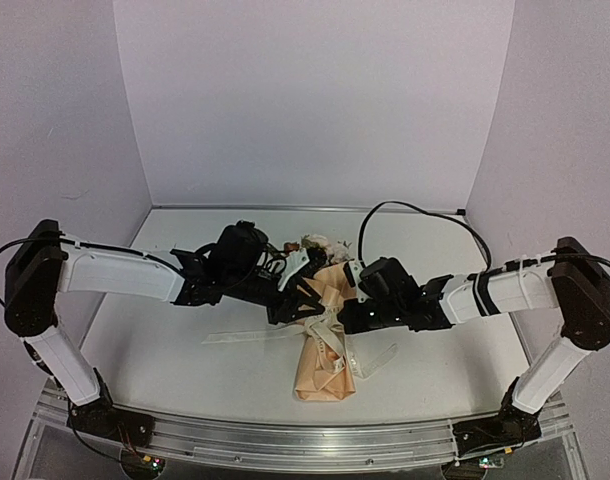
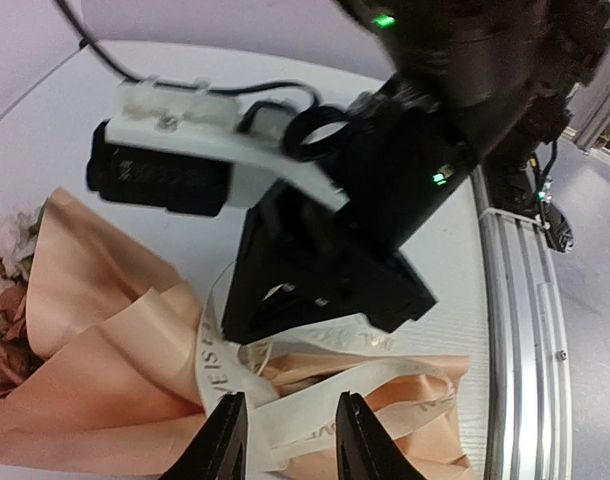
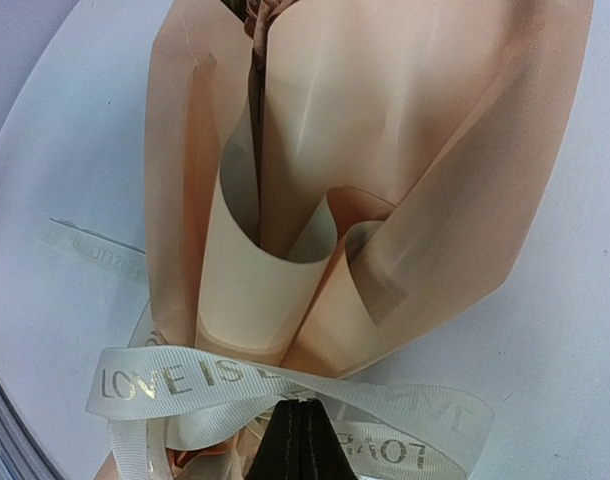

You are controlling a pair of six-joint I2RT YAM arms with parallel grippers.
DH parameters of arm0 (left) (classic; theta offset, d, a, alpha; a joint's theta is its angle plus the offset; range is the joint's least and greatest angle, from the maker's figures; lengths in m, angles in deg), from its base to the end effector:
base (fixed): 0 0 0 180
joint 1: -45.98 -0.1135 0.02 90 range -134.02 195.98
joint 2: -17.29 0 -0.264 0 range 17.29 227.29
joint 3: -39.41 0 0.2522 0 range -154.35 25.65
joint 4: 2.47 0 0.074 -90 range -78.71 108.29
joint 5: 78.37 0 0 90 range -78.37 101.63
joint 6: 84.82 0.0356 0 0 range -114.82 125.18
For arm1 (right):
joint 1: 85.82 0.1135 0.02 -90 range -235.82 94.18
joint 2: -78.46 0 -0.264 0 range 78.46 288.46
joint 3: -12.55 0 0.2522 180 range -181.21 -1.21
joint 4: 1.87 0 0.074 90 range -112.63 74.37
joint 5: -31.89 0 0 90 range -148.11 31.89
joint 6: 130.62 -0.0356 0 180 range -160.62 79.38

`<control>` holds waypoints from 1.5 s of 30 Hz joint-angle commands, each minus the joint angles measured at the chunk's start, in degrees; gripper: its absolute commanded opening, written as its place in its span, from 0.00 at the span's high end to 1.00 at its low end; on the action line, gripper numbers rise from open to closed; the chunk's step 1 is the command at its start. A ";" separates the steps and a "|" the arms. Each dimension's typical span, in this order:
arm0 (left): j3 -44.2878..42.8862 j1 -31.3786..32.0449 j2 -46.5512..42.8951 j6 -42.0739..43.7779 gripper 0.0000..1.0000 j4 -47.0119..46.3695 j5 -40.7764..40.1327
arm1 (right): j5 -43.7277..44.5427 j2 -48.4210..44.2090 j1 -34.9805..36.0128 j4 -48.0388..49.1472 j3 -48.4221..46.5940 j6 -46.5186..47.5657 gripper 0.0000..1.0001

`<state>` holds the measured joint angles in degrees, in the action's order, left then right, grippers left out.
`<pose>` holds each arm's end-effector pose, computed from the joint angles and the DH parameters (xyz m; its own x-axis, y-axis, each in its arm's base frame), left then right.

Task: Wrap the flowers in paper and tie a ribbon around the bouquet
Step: Cross the half-tied ribbon over the folded bouquet.

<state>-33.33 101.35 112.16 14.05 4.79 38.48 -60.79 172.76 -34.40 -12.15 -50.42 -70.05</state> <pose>0.1960 -0.3121 0.2296 -0.1279 0.4272 -0.8951 0.9893 0.1187 -0.0847 0.2089 0.2646 0.1729 -0.7551 -0.1595 -0.6359 -0.4956 0.7738 0.3944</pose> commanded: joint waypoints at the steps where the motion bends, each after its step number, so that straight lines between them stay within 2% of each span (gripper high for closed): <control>1: -7.21 -1.70 4.66 -0.33 0.68 5.73 -3.29 | 0.20 -2.27 -0.10 2.17 0.89 -0.44 1.00; 6: -11.85 -1.75 8.86 1.28 0.60 11.03 -2.50 | 0.32 -2.71 -0.09 3.08 1.60 -1.18 1.00; 15: -17.02 -1.84 13.38 2.67 0.60 16.96 -3.45 | 0.42 -3.68 -0.10 4.30 2.44 -1.24 1.00; 21: -17.52 -1.84 14.22 3.17 0.62 18.67 -3.96 | -0.21 -3.13 -0.09 4.43 1.61 -0.98 1.00; 25: -17.46 -1.83 14.57 3.17 0.71 18.87 -4.26 | -0.90 -2.72 -0.08 4.43 1.80 -1.39 1.00; 30: -17.33 -1.84 14.70 3.22 0.81 18.44 -4.01 | -1.97 -2.62 -0.09 4.34 2.33 -2.15 0.90; 36: -16.80 -1.82 14.19 3.24 0.87 17.67 -3.93 | -1.93 -3.83 0.00 2.47 2.90 -1.03 0.75; 42: -16.79 -1.84 14.15 3.48 0.91 17.55 -3.84 | -1.26 -5.50 0.00 0.11 3.97 1.32 0.66; 45: -16.79 -1.84 14.10 3.44 0.93 17.55 -3.74 | -1.24 -5.99 0.06 -1.04 4.05 1.97 0.65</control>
<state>-48.59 99.43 126.37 17.17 23.32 34.81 -62.65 169.41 -34.40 -11.23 -46.97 -70.07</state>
